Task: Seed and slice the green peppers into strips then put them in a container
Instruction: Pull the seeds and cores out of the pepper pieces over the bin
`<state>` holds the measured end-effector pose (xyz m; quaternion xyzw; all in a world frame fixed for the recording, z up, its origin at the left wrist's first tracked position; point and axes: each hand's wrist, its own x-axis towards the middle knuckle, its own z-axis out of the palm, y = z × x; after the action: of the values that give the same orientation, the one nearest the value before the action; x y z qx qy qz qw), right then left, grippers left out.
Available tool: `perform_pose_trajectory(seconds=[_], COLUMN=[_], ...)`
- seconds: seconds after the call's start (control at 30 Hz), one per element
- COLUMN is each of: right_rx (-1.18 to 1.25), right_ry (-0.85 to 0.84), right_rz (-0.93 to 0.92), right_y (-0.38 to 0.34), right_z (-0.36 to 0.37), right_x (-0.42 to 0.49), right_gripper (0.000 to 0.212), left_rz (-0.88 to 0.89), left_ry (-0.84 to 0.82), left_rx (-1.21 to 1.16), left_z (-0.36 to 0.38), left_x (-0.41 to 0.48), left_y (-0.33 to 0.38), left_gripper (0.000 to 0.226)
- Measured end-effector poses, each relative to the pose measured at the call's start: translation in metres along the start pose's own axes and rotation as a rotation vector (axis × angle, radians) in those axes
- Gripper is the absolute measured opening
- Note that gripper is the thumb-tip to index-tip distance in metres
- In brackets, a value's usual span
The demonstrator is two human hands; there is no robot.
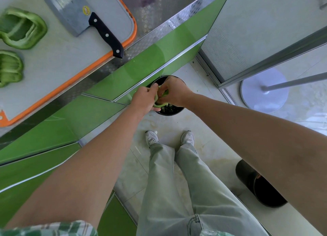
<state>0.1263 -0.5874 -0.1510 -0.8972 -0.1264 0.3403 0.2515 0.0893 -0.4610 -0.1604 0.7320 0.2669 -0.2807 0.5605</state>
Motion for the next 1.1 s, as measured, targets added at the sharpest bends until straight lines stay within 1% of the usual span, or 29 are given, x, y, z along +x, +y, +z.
perform_pose_trajectory(seconds=[0.07,0.2,0.37,0.57,0.63,0.8,0.87,0.97,1.1], right_rx=[-0.045,-0.102,-0.104,-0.095,-0.047,0.033,0.018,-0.040,-0.149], right_ry=[0.002,0.101,0.199,0.165,0.174,0.100,0.122,0.168,0.219], right_rz=[-0.020,-0.028,0.014,-0.036,-0.035,-0.065,-0.037,0.014,0.002], right_y=[0.001,-0.002,-0.002,0.007,0.010,0.015,0.013,0.007,0.001], right_z=[-0.001,0.004,0.011,0.011,0.009,0.004,0.006,0.012,0.014], right_x=[-0.002,-0.003,-0.002,-0.004,-0.006,-0.010,-0.008,-0.004,-0.002], right_gripper=[0.019,0.019,0.020,0.020,0.019,0.015,0.014,0.014,0.019], left_rz=[0.004,0.003,-0.016,0.000,0.009,0.014,0.007,0.014,0.018], left_ry=[0.010,0.041,0.024,-0.013,-0.030,-0.044,-0.038,-0.015,-0.013], left_rx=[0.017,0.029,-0.059,-0.106,-0.118,-0.041,-0.030,-0.011,-0.035], left_z=[0.002,0.006,0.007,0.005,0.004,-0.001,0.000,0.003,0.003], left_x=[-0.002,0.000,0.001,-0.002,-0.003,-0.004,-0.005,-0.006,-0.006], left_y=[0.002,0.008,0.013,0.010,0.009,0.005,0.006,0.011,0.013], left_gripper=[0.044,0.046,0.044,0.044,0.043,0.044,0.041,0.044,0.041])
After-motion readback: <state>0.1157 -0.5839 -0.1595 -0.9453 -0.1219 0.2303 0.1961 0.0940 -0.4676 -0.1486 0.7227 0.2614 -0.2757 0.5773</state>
